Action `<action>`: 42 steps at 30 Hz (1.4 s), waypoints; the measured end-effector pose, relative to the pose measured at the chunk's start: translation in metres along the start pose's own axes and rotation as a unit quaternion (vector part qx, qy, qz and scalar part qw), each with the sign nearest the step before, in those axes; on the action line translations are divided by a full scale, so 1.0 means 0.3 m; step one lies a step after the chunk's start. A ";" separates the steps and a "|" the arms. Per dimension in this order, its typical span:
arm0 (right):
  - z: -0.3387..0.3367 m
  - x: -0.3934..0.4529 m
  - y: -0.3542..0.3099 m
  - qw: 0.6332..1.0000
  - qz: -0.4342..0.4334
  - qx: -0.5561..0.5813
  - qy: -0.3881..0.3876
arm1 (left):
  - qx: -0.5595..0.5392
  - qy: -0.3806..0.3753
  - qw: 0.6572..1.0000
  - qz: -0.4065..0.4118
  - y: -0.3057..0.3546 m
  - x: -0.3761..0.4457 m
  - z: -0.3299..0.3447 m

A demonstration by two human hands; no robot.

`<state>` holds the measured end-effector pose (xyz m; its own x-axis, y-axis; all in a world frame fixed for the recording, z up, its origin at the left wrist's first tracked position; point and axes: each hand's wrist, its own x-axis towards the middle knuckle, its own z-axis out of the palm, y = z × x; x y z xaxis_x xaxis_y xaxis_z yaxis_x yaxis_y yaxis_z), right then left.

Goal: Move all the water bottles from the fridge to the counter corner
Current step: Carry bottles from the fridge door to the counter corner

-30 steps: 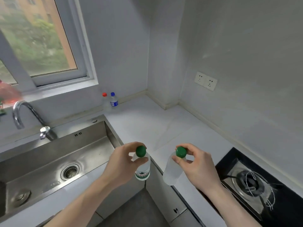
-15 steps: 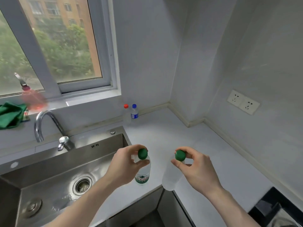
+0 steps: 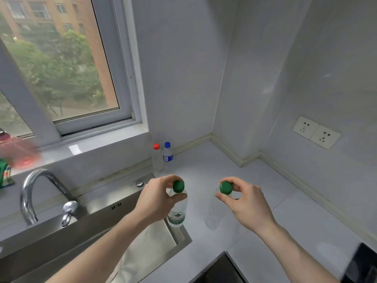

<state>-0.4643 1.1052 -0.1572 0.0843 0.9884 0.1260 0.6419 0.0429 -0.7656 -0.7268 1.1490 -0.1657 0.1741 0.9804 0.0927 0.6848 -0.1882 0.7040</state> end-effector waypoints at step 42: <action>0.272 1.027 0.265 0.993 0.034 -0.077 -0.088 | 0.135 -0.069 0.987 -0.058 -0.298 1.143 0.204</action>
<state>-0.4495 1.4251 -0.2307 0.0058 0.9989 -0.0457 0.7496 -0.0346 -0.6609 -0.6849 1.4984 -0.2399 0.1648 0.9824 -0.0873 0.8664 -0.1019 0.4888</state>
